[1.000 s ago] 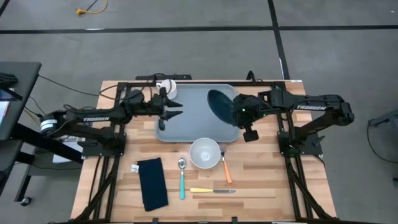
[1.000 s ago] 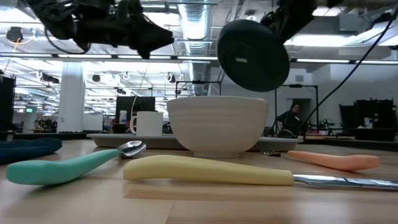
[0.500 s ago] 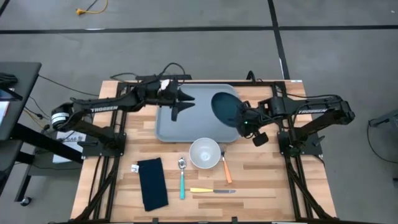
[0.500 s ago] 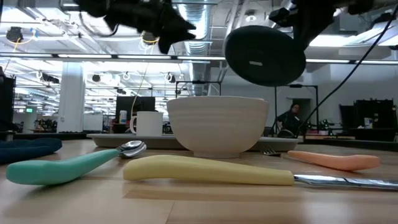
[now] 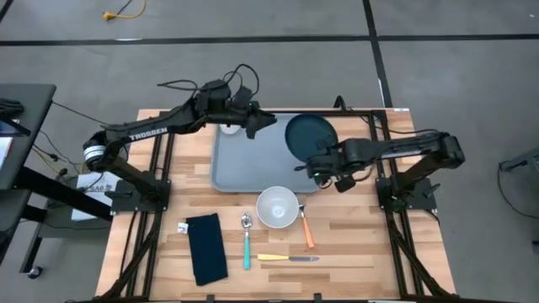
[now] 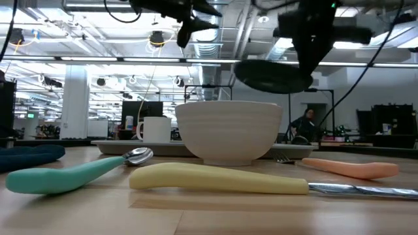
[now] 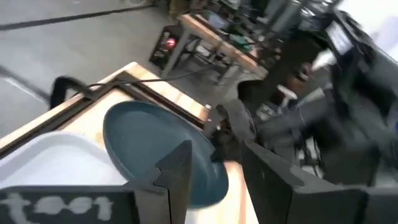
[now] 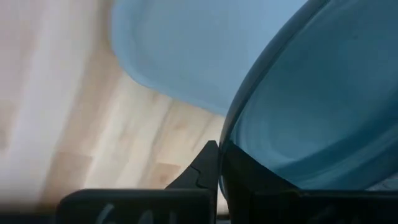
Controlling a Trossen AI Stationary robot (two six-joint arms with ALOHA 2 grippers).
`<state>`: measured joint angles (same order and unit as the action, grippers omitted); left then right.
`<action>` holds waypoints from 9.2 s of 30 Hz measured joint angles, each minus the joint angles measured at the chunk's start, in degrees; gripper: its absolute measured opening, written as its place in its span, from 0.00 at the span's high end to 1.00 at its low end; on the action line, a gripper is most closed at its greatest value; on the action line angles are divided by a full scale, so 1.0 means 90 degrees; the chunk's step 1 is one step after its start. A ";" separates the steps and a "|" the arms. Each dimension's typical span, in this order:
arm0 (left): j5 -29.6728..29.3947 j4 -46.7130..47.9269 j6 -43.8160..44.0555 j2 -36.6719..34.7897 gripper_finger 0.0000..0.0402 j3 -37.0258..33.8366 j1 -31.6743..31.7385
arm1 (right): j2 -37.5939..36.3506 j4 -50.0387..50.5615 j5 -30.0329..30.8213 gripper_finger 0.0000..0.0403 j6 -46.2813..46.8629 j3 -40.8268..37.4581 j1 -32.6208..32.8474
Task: Set up tray
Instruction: Put the green plate on the gray serving tray at the bottom of the white mug
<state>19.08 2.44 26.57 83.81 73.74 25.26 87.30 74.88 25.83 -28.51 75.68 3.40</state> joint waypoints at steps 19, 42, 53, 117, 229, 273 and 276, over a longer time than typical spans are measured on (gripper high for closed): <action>-0.2034 0.0672 0.0050 0.0868 0.69 0.0021 -0.0224 | 0.0924 -0.0301 0.1148 0.99 0.0212 0.0609 0.0224; -0.1984 0.1064 -0.0854 0.0912 0.81 0.0021 -0.0230 | 0.0922 -0.0463 0.1097 0.99 0.0005 0.0857 0.0250; -0.1990 0.1104 -0.0939 0.0911 0.99 0.0021 -0.0224 | 0.0922 -0.0542 0.1092 0.97 -0.0005 0.0857 0.0257; -0.2048 0.4501 -0.2870 0.0900 1.00 0.0727 0.1277 | 0.0917 0.0987 -0.0069 0.37 0.2094 0.0857 -0.0108; -0.3838 0.5164 -0.1454 0.1859 0.99 -0.1103 -0.0581 | 0.0917 0.1467 -0.0527 0.37 0.2458 0.0855 -0.1054; -0.3568 0.3780 -0.2149 0.2055 0.99 -0.1106 -0.0562 | 0.0917 0.1403 -0.0586 0.37 0.2506 0.0855 -0.1054; -0.3596 0.3778 -0.2109 0.2055 0.99 -0.1106 -0.0564 | 0.0917 0.1405 -0.0588 0.37 0.2506 0.0855 -0.1054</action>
<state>-13.29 36.45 7.58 102.30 63.79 20.18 95.55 87.53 20.53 -5.96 83.37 -6.09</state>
